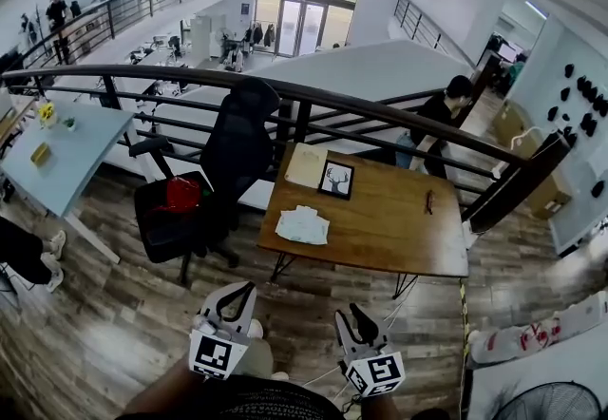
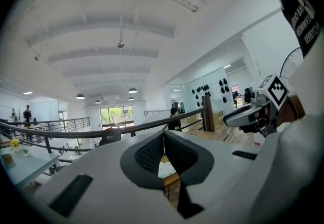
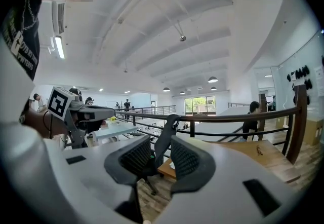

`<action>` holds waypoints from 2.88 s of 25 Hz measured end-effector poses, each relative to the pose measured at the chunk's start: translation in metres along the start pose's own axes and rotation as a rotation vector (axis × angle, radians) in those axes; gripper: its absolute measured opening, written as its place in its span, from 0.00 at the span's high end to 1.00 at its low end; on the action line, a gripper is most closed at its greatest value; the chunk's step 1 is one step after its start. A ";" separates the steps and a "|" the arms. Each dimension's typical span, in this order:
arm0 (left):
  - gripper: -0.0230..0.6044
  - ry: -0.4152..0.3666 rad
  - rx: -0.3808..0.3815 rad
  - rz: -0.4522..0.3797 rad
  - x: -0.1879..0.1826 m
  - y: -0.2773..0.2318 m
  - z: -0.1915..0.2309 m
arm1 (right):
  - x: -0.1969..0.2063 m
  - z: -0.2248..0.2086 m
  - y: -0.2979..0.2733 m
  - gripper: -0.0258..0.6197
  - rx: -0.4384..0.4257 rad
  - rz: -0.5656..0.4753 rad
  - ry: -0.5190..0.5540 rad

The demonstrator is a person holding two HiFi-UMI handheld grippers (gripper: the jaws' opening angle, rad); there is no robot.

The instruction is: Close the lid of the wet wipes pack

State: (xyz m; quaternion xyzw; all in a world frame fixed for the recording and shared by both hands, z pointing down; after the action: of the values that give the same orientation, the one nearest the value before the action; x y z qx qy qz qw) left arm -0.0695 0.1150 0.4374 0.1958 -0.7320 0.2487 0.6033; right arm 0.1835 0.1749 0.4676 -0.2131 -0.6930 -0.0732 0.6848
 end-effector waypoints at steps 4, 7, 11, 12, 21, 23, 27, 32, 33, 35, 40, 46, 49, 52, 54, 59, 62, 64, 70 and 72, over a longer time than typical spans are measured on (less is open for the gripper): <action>0.92 0.000 0.030 0.014 0.004 -0.018 0.006 | -0.002 -0.010 -0.010 0.76 0.020 0.001 -0.014; 0.92 0.005 0.049 0.014 0.005 -0.032 0.011 | -0.004 -0.017 -0.020 0.76 0.032 0.001 -0.013; 0.92 -0.019 0.070 0.035 0.006 -0.054 0.021 | -0.006 -0.023 -0.036 0.76 0.038 -0.013 -0.018; 0.92 -0.022 0.076 0.029 0.004 -0.061 0.022 | -0.004 -0.025 -0.038 0.76 0.040 -0.013 -0.018; 0.92 -0.038 0.124 0.018 -0.002 -0.114 0.036 | -0.013 -0.060 -0.072 0.76 0.064 -0.001 -0.021; 0.92 -0.041 0.127 0.028 0.000 -0.125 0.042 | -0.014 -0.064 -0.081 0.76 0.064 -0.003 -0.017; 0.92 -0.034 0.126 0.021 0.001 -0.145 0.057 | -0.016 -0.071 -0.101 0.76 0.071 0.004 -0.018; 0.92 -0.014 0.130 0.026 0.009 -0.163 0.076 | -0.020 -0.080 -0.120 0.76 0.091 0.028 -0.026; 0.92 -0.011 0.124 0.022 0.009 -0.167 0.081 | -0.021 -0.081 -0.125 0.76 0.092 0.031 -0.028; 0.92 0.000 0.116 0.025 0.009 -0.175 0.092 | -0.024 -0.083 -0.135 0.76 0.088 0.036 -0.031; 0.92 0.016 0.106 0.018 0.013 -0.191 0.119 | -0.032 -0.083 -0.162 0.76 0.081 0.050 -0.038; 0.92 0.048 0.088 0.000 0.014 -0.203 0.156 | -0.043 -0.081 -0.191 0.76 0.081 0.045 -0.018; 0.92 0.047 0.091 0.000 0.015 -0.209 0.169 | -0.048 -0.080 -0.206 0.76 0.086 0.053 -0.009; 0.92 0.043 0.105 -0.010 0.016 -0.216 0.177 | -0.053 -0.080 -0.220 0.77 0.091 0.053 -0.003; 0.92 0.041 0.121 -0.016 0.018 -0.221 0.181 | -0.055 -0.080 -0.228 0.77 0.091 0.049 -0.014; 0.92 0.017 0.171 -0.006 0.021 -0.229 0.182 | -0.064 -0.079 -0.243 0.77 0.102 0.045 -0.016; 0.92 0.038 0.189 -0.006 0.023 -0.232 0.179 | -0.065 -0.078 -0.244 0.77 0.110 0.045 -0.013; 0.92 0.043 0.206 0.001 0.023 -0.233 0.175 | -0.064 -0.079 -0.243 0.77 0.119 0.053 -0.013; 0.92 0.044 0.229 0.016 0.027 -0.235 0.168 | -0.058 -0.084 -0.246 0.78 0.131 0.073 -0.031; 0.92 0.047 0.212 0.022 0.029 -0.238 0.172 | -0.055 -0.087 -0.252 0.78 0.119 0.078 -0.035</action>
State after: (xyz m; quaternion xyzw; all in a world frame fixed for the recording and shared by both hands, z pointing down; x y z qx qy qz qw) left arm -0.0712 -0.1780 0.4707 0.2446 -0.6893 0.3360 0.5934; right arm 0.1621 -0.0969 0.4667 -0.1999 -0.6991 -0.0014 0.6865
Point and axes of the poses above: the fingertips, and each gripper's own axes: y backward along the fingers, z to its left, x out of its underside, the point moved 7 cm from there along y, backward along the fingers, and after that the axes turned 2 degrees about -x, right-handed, at the moved point
